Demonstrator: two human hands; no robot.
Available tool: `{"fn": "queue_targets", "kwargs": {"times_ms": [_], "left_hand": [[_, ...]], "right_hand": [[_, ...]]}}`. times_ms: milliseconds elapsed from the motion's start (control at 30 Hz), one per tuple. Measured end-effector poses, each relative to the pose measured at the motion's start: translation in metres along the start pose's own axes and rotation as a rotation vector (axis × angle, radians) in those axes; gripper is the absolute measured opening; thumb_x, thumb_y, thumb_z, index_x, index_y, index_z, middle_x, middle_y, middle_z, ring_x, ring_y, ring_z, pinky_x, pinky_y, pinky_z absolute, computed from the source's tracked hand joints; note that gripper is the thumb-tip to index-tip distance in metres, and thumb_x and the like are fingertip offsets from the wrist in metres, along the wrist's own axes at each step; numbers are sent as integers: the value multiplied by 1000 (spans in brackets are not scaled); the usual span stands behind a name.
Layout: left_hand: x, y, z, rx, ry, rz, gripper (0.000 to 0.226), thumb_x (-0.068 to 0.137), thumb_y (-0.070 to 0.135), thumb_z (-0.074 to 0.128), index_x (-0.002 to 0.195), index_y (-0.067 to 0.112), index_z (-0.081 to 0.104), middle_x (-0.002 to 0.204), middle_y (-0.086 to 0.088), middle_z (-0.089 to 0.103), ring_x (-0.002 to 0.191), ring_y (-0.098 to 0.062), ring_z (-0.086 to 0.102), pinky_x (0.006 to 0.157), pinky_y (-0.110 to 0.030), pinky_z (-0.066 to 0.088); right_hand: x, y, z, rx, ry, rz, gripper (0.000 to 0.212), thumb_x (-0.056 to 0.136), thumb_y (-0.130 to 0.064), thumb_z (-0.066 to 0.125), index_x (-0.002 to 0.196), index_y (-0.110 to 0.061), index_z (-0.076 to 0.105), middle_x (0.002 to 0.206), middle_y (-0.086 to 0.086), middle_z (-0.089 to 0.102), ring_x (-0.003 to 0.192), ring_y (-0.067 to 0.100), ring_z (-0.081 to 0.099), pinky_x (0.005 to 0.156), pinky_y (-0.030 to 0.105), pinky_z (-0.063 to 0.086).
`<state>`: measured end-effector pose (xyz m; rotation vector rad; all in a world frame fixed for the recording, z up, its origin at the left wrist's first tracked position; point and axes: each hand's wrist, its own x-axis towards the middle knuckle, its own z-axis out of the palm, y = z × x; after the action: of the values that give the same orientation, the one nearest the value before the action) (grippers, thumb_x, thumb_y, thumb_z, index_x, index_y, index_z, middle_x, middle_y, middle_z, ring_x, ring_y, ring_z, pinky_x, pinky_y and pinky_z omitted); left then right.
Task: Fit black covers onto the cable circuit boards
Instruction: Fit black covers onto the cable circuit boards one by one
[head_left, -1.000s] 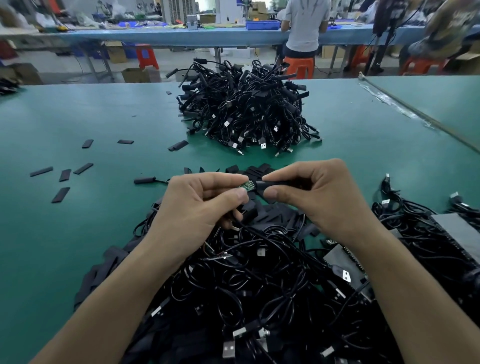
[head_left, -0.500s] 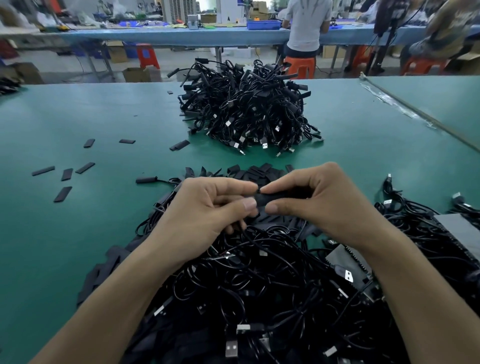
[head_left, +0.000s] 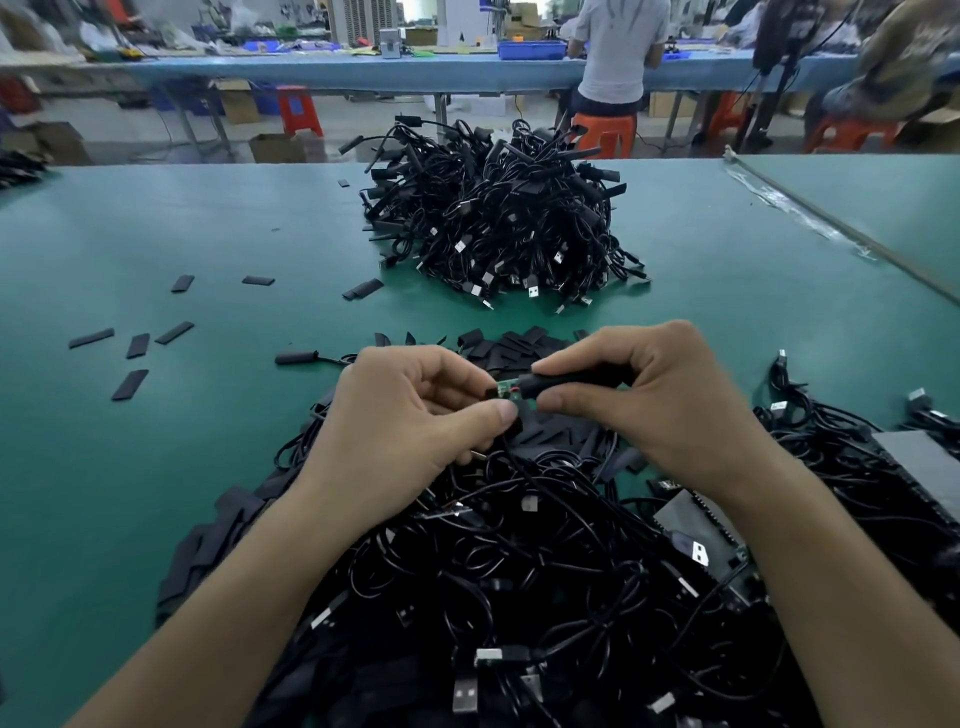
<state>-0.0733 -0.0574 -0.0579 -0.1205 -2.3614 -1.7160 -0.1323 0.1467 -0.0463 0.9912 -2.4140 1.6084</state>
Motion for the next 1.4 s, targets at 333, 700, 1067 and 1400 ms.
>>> {"fn": "queue_targets", "kwargs": {"times_ms": [333,700,1067,1400], "left_hand": [[-1,0,4,181,-26,77,18,84,13,77,81,30,74,63,9,71,55,-8,68,55,-18,53],[-1,2,5,129,-40,21,19,83,11,77,85,30,74,68,6,73,60,-8,69,57,-17,53],[-1,10,5,-240,13,-132,9,83,9,75,84,18,76,75,-7,76,64,-15,72,52,-16,51],[-2,18,7,-321,26,-140,19,64,36,77,72,19,77,72,-7,75,63,-13,71,56,-18,55]], "right_hand": [[1,1,3,-189,-58,-77,23,76,-17,84,98,-22,80,85,-11,73,81,4,68,73,13,49],[0,0,4,-149,-38,-89,25,74,-18,84,98,-25,79,85,-11,74,80,3,69,73,14,51],[3,1,18,169,195,-33,44,75,-11,85,110,-33,70,76,-12,74,66,3,68,66,14,53],[4,-3,35,360,275,-4,28,92,-7,67,112,-27,70,76,-6,75,68,5,70,66,15,53]]}}
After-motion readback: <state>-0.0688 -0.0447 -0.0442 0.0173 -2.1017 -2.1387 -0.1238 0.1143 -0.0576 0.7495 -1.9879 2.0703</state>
